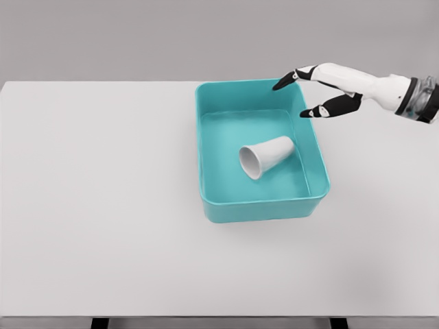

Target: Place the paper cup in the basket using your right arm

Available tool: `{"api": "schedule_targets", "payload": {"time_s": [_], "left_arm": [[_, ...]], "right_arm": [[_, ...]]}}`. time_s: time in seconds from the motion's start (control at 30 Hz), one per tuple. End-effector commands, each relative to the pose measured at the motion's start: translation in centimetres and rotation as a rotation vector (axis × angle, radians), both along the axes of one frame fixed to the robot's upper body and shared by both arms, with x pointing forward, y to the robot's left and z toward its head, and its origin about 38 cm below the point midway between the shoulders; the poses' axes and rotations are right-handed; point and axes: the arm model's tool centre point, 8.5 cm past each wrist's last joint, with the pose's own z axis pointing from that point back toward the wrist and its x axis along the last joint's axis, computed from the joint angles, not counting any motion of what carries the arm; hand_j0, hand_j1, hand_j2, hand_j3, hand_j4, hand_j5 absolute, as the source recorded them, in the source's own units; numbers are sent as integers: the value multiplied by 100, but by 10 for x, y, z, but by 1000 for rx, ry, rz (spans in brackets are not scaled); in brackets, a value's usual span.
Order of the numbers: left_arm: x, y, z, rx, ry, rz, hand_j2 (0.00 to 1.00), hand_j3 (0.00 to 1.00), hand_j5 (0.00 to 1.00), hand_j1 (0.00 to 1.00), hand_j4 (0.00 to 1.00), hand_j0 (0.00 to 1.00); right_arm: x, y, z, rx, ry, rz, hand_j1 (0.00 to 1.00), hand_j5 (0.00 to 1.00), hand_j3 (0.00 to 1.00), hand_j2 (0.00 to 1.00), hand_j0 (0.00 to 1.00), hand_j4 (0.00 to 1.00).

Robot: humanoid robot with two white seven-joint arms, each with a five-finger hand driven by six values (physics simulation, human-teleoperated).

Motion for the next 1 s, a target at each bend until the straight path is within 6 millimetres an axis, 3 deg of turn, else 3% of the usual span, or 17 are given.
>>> {"api": "schedule_targets", "payload": {"time_s": [0.0, 0.03, 0.13, 0.2, 0.27, 0.4, 0.5, 0.73, 0.97], "left_arm": [[0, 0, 0, 0, 0, 0, 100, 100, 100, 100, 100, 100], [0, 0, 0, 0, -1, 0, 100, 100, 100, 100, 100, 100], [0, 0, 0, 0, 0, 1, 100, 100, 100, 100, 100, 100], [0, 0, 0, 0, 0, 0, 100, 100, 100, 100, 100, 100], [0, 0, 0, 0, 0, 0, 100, 100, 100, 100, 100, 100], [0, 0, 0, 0, 0, 0, 100, 100, 100, 100, 100, 100], [0, 0, 0, 0, 0, 0, 100, 100, 100, 100, 100, 100], [0, 0, 0, 0, 0, 1, 100, 100, 100, 100, 100, 100], [0, 0, 0, 0, 0, 1, 100, 100, 100, 100, 100, 100]], "right_arm": [[1, -13, 27, 56, -70, -26, 100, 100, 100, 100, 100, 100], [0, -18, 34, 73, -90, -32, 100, 100, 100, 100, 100, 100], [-14, -70, 46, 215, -124, -149, 100, 100, 100, 100, 100, 100], [-30, -109, 43, 304, -104, -219, 100, 100, 100, 100, 100, 100], [-44, -138, 25, 294, -64, -288, 100, 100, 100, 100, 100, 100], [-59, -162, -22, 268, 48, -370, 100, 100, 100, 100, 100, 100], [-70, -168, -49, 251, 106, -395, 100, 100, 100, 100, 100, 100], [-74, -165, -60, 189, 124, -394, 100, 100, 100, 100, 100, 100], [-75, -138, -47, 188, 83, -308, 100, 100, 100, 100, 100, 100]]}}
